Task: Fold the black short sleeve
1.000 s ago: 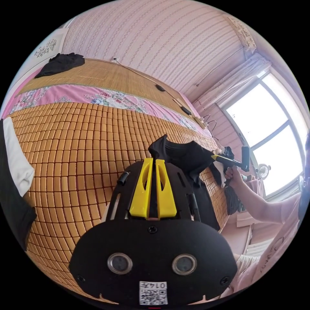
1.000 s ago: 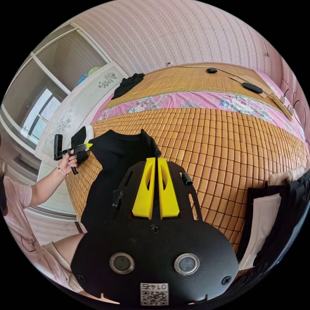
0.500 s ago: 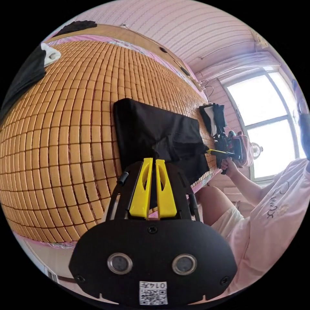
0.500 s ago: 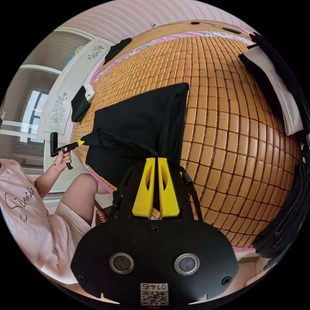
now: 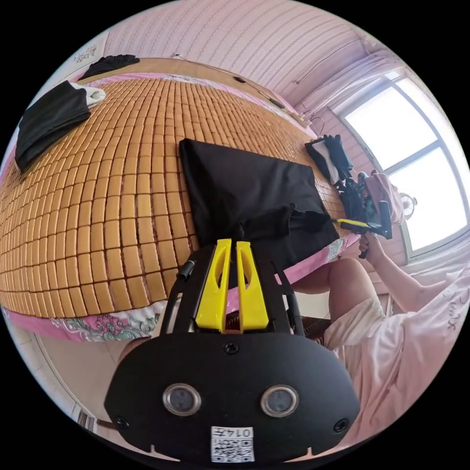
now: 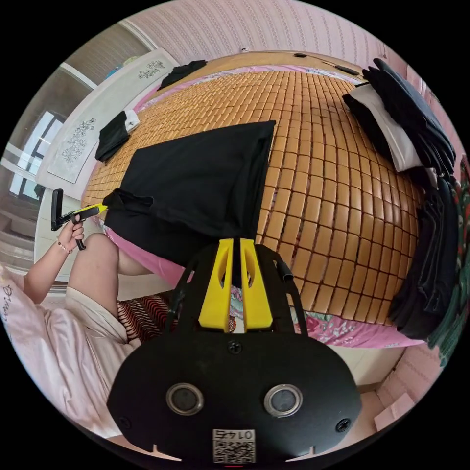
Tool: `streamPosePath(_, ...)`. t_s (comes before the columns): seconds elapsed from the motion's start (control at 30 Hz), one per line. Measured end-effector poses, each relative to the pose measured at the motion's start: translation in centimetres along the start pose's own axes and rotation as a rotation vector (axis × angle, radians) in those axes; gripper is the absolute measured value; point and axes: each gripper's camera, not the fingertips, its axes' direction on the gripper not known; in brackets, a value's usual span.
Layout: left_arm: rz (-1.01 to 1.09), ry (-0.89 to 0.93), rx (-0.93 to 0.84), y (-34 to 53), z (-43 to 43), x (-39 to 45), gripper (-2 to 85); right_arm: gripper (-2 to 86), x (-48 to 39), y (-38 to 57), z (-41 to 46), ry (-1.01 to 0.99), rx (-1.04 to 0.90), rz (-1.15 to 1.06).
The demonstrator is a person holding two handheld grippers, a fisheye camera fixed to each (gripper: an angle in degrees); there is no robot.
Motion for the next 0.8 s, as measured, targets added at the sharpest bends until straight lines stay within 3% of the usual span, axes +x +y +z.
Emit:
streamPosePath(0.1,-0.005,-0.076,0.018,1.4,-0.4,1.4,2.4,2.0,-2.0,0.8,-0.8,0.074,0.015,0.012)
streamPosePath(0.23,0.076,-0.114,0.082,1.5,-1.7,4.4,3.0,3.0,-7.1,-0.4,-2.2,0.036,0.093,-0.108)
streamPosePath(0.37,0.161,-0.077,0.099,-0.5,0.4,7.9,5.2,6.8,-12.9,-3.9,1.1,-0.019,0.03,-0.243)
streamPosePath(0.5,0.187,-0.083,-0.058,-2.7,5.8,9.9,7.8,9.5,-16.4,-5.8,5.5,0.003,-0.105,-0.285)
streamPosePath(0.6,0.235,-0.126,-0.199,-2.4,9.1,10.6,4.3,6.3,-17.9,-5.9,8.0,0.076,-0.189,-0.303)
streamPosePath(0.8,0.279,-0.05,-0.268,1.8,9.5,11.2,4.3,5.3,-18.8,-4.6,8.5,0.058,-0.211,-0.347)
